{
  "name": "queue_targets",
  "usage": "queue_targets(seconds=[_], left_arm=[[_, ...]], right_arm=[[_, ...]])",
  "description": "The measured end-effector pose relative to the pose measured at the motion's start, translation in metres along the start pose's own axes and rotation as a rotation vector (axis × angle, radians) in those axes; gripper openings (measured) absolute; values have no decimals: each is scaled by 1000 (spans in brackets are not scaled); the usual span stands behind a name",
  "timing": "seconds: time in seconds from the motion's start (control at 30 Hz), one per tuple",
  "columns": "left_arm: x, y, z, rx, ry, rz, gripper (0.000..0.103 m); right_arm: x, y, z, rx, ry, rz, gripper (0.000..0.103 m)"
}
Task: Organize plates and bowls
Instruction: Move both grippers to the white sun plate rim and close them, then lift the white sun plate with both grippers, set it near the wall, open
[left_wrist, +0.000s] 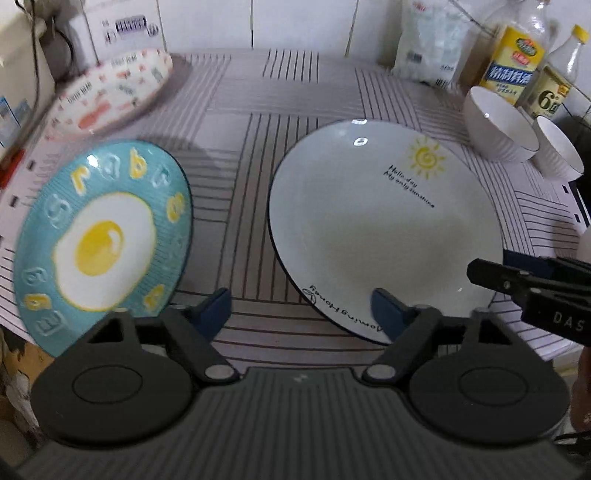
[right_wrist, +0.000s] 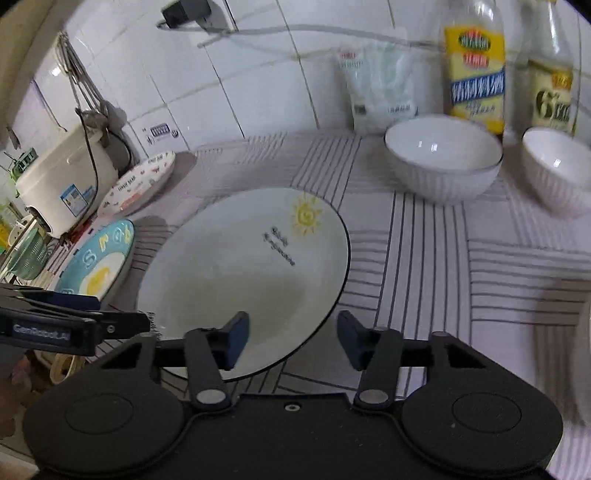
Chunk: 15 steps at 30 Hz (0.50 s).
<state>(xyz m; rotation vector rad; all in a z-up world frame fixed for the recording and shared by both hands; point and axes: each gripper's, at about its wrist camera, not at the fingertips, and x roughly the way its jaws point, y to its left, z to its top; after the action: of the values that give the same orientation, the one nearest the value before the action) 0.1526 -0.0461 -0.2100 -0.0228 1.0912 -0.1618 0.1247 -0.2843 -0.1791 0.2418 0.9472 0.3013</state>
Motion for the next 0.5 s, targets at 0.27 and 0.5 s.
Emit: queue_targets(seconds=[0.27,0.5], left_arm=[[17,4,13,-15,56,-38,30],[21,4,14,-12,54,-56,27]], right_arm=[[22,-24,5,83,46,69,23],[24,-40,4,137,47,145,20]])
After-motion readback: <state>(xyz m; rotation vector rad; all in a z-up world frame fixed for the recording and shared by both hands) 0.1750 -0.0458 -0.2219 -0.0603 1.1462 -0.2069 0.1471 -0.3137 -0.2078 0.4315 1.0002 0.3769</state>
